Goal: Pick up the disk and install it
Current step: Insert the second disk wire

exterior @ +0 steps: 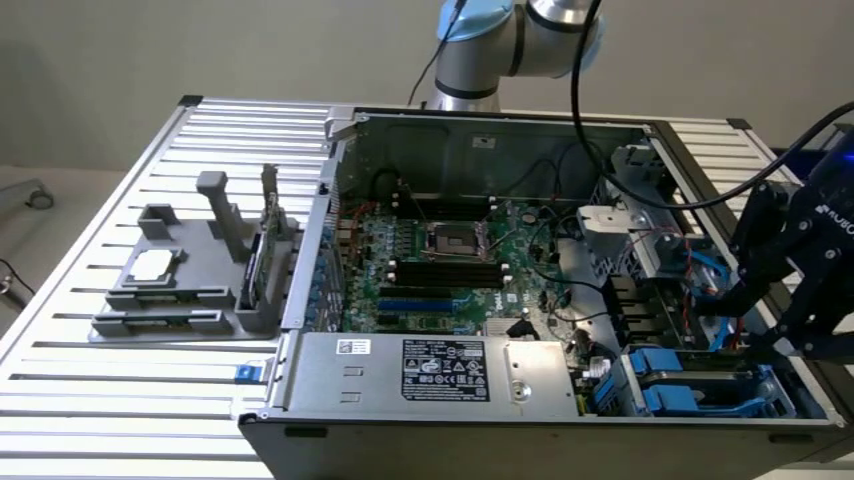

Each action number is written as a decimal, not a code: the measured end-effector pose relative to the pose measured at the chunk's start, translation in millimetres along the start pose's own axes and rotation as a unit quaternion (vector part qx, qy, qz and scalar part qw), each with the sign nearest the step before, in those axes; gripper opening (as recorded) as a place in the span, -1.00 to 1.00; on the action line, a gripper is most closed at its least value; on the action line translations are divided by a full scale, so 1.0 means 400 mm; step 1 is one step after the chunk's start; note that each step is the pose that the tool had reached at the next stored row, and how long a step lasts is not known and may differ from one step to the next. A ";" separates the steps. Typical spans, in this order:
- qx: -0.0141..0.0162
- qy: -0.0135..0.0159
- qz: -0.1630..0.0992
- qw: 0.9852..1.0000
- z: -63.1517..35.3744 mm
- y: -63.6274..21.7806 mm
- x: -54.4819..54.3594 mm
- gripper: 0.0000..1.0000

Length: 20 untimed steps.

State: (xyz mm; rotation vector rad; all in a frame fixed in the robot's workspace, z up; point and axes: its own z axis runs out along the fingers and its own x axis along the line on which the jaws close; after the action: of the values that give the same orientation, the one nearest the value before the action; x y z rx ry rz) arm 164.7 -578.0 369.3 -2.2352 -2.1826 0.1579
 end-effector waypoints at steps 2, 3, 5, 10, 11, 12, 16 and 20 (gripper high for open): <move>0.000 0.000 0.000 1.000 -0.010 -0.001 -0.001 -0.04; 0.001 0.000 0.000 1.000 -0.015 -0.001 -0.001 -0.04; 0.001 0.000 0.001 1.000 -0.025 -0.002 -0.002 -0.04; 0.001 0.001 0.002 1.000 -0.037 -0.004 -0.003 -0.04; 0.001 0.001 0.003 1.000 -0.039 -0.005 -0.003 -0.04; 0.001 0.001 0.003 1.000 -0.040 -0.007 -0.003 -0.04; 0.001 0.001 0.004 1.000 -0.043 -0.012 -0.004 -0.04; 0.001 0.001 0.005 1.000 -0.041 -0.032 -0.004 -0.04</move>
State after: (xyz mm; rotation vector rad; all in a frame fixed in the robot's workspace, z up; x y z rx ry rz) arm 153.3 -578.3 386.9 -2.2432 -2.1698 0.1584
